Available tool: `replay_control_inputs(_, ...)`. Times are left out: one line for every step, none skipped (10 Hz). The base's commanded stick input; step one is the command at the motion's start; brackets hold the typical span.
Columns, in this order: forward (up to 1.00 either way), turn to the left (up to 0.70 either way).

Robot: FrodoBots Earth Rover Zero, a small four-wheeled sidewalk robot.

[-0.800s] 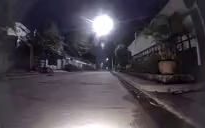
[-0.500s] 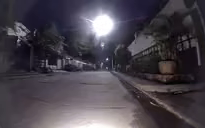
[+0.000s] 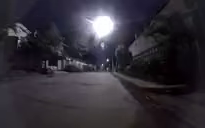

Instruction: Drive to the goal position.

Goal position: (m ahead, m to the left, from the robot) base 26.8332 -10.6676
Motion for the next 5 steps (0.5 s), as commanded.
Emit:
replay_control_inputs(0.51, 0.00)
replay_control_inputs(0.50, 0.00)
replay_control_inputs(0.50, 0.00)
replay_control_inputs(0.50, 0.00)
replay_control_inputs(0.50, 0.00)
